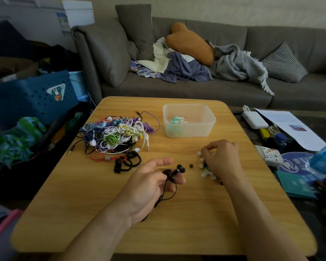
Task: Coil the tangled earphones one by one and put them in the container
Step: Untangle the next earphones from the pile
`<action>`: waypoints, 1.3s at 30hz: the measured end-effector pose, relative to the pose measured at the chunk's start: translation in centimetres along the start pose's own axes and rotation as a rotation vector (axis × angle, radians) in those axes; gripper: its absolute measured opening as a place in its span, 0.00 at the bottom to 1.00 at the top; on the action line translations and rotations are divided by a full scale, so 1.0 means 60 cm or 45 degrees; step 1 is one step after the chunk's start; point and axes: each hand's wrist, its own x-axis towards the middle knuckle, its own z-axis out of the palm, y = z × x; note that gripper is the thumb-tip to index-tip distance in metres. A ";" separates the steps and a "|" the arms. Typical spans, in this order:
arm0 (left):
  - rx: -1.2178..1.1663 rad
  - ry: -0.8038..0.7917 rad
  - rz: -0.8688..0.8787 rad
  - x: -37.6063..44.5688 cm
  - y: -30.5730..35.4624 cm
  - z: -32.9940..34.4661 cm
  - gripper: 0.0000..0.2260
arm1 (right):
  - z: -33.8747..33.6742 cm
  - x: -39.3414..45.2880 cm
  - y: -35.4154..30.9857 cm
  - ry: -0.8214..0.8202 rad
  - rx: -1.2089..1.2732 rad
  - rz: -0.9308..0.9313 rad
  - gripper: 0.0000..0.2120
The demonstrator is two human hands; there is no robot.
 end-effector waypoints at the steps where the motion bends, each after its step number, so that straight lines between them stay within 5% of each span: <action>1: 0.007 0.001 0.011 -0.001 -0.002 0.001 0.15 | -0.002 -0.003 -0.003 0.045 0.037 0.001 0.07; 6: 0.038 0.056 0.111 0.001 -0.004 -0.002 0.10 | -0.029 -0.030 -0.042 0.383 0.638 -0.059 0.05; 13: -0.034 0.128 0.218 0.006 0.000 0.004 0.09 | -0.045 -0.092 -0.070 -0.170 1.328 -0.041 0.09; 19: 0.078 0.151 0.288 0.004 -0.001 0.008 0.11 | -0.032 -0.108 -0.083 -0.313 1.405 -0.166 0.08; 39: 0.080 0.281 0.461 0.010 -0.011 0.007 0.08 | -0.007 -0.117 -0.091 -0.240 1.358 -0.240 0.06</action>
